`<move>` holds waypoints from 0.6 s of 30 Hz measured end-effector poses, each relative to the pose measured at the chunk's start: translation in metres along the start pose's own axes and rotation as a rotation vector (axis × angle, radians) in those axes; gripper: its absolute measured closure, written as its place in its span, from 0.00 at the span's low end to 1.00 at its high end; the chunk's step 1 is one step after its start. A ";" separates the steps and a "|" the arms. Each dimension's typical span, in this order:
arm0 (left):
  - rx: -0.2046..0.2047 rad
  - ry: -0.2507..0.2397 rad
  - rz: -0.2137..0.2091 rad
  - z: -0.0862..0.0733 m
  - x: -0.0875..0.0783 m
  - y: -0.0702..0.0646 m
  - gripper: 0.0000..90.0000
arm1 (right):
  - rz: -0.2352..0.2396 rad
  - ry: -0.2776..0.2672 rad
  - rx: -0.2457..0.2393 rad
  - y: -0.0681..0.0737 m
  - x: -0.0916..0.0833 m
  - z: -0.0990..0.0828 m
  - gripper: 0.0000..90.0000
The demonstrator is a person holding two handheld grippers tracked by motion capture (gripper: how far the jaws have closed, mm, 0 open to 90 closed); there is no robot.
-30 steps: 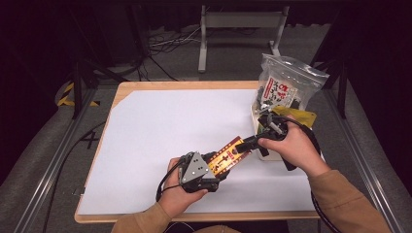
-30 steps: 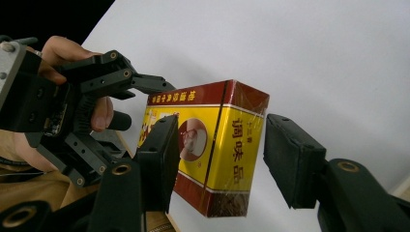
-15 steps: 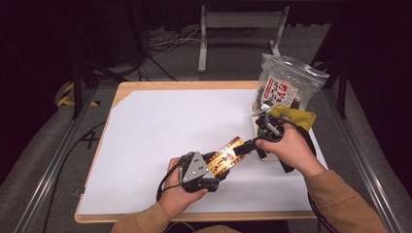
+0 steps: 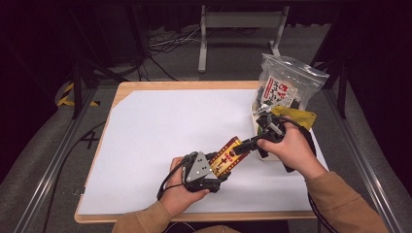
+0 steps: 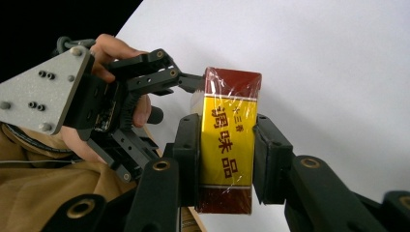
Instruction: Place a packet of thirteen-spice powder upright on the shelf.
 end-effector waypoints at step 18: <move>-0.111 0.058 -0.074 0.002 -0.022 0.022 0.20 | -0.142 -0.005 -0.199 -0.003 -0.038 0.001 0.76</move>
Point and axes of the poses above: each handheld gripper's, and its own axes: x roughly forward along the jaws, z roughly out of its top, y roughly to its left, the point moved 8 cm from there along x, roughly forward along the jaws, and after that the axes turned 7 degrees about -z, right-handed, at the moved point
